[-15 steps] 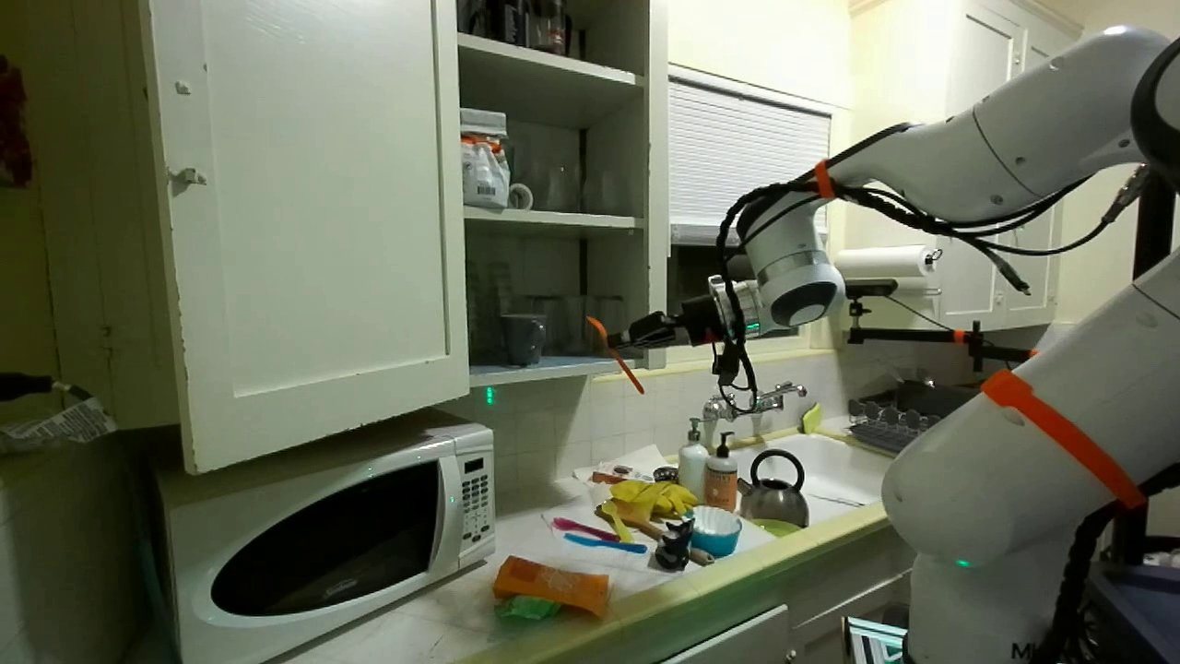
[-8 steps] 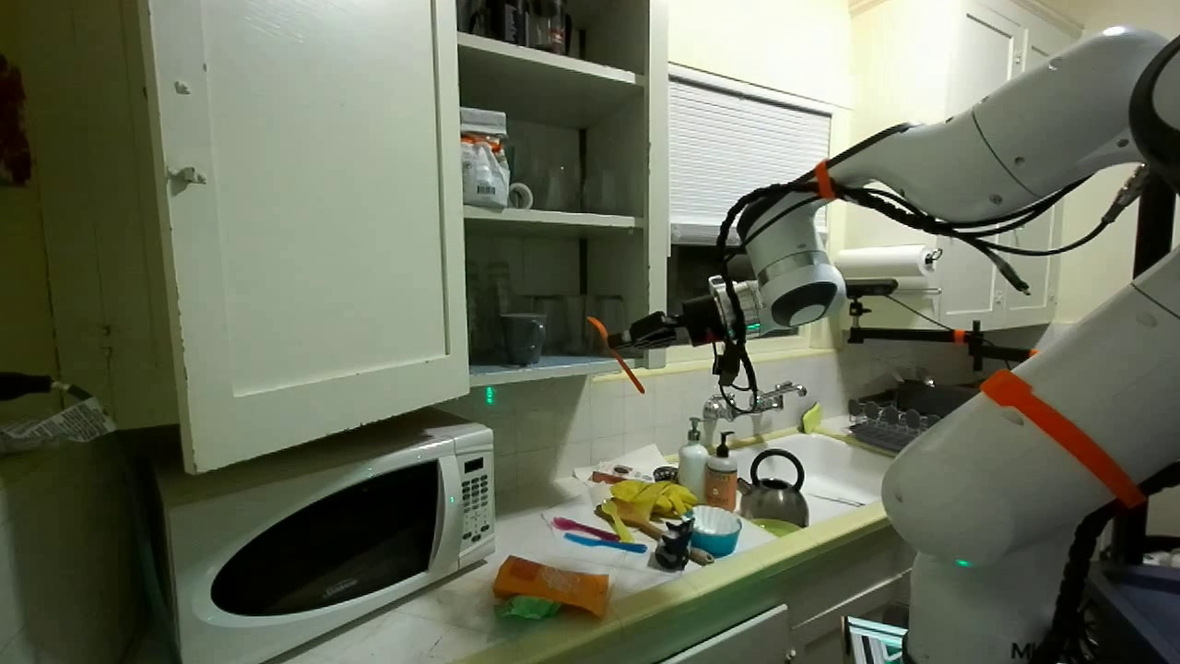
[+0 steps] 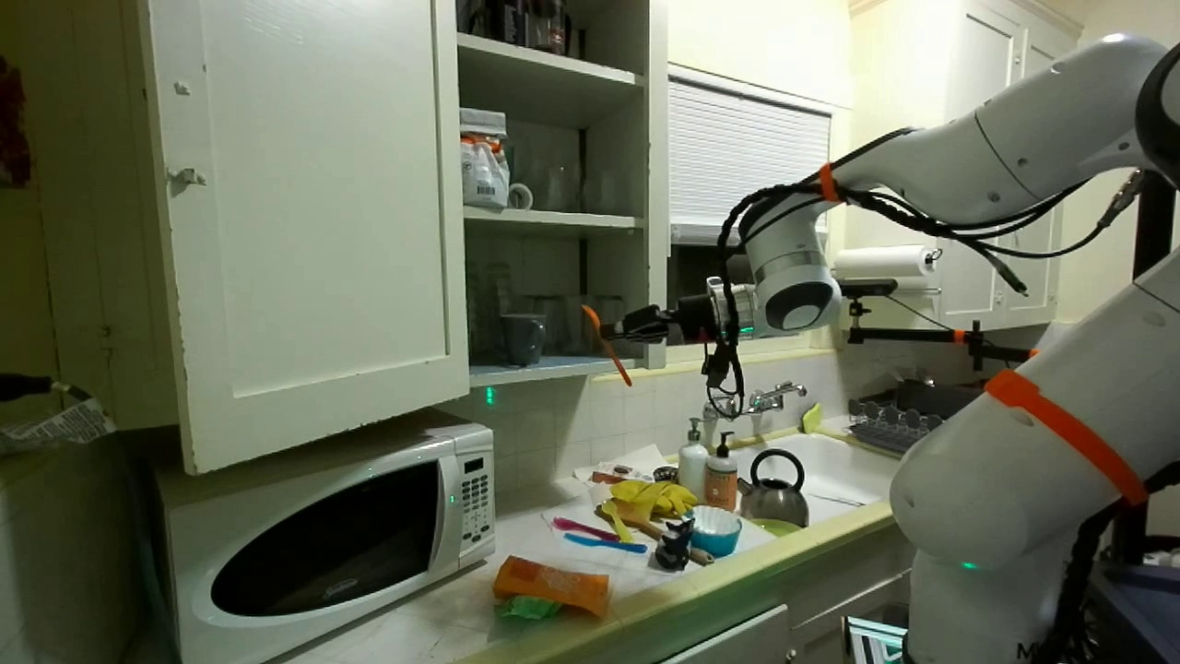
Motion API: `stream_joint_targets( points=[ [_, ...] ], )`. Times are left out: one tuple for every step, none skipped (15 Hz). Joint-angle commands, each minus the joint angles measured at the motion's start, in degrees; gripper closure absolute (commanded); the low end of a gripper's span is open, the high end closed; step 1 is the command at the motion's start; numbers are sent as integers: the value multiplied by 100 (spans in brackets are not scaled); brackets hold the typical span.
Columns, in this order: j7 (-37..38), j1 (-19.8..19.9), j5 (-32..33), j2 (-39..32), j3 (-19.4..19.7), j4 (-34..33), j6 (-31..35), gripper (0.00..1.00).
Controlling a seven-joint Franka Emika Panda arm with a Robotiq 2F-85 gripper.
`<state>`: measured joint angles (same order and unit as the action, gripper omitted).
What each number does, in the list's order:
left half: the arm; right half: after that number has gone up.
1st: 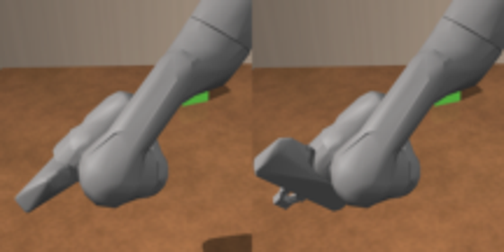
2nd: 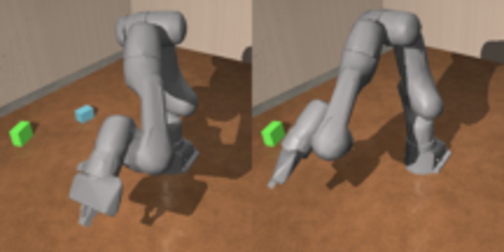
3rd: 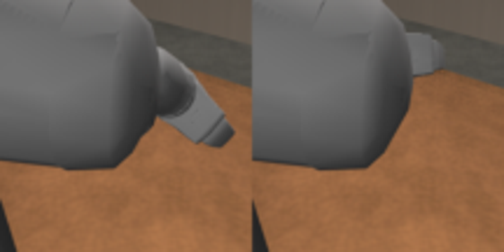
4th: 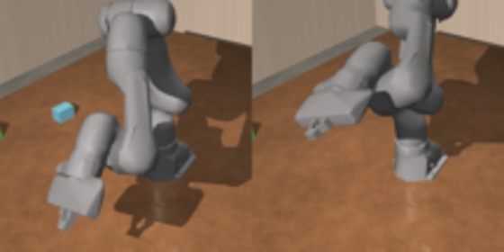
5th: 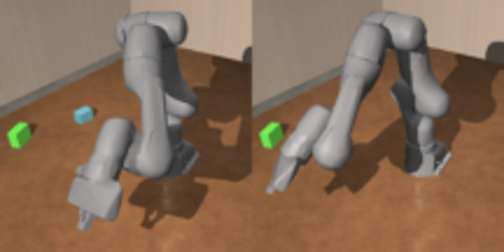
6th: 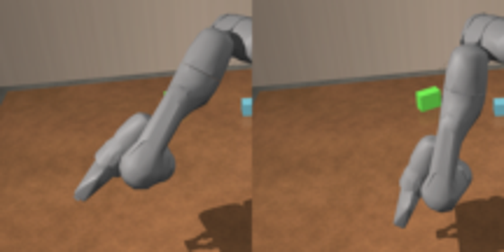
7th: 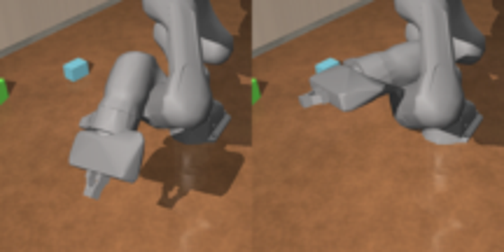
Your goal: Put the orange spoon in the grey block in the cabinet
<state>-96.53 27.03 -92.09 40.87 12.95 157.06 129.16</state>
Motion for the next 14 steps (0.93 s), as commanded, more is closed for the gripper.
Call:
stream_joint_targets(
  points=[
    [-1064, -143, -1196, 85, 166, 56, -110, 96],
    [-1321, -100, -1545, 110, 141, 69, -143, 96],
    [-1619, -57, -1925, 99, 120, 75, -213, 96],
    [-1871, -18, -2336, 92, 72, 78, -246, 96],
    [-2100, 18, -2766, 79, 20, 76, -291, 96],
    [-2338, 62, -3219, 64, -49, 77, -298, 96],
    [-2559, 119, -3690, 45, -132, 76, -250, 96],
    [-2749, 169, -4106, 13, -204, 72, -225, 96],
    [-2932, 206, -4441, -15, -249, 54, -292, 96],
    [-3165, 236, -4707, -25, -277, 43, -457, 96],
    [-3404, 239, -4752, -19, -278, 44, -760, 96],
    [-3708, 4, -4697, -6, -95, 32, -965, 96],
    [-3781, 188, -4565, -26, -277, 41, -1338, 96],
    [-4108, -104, -4487, -38, -83, 14, -1487, 96]
  ],
)
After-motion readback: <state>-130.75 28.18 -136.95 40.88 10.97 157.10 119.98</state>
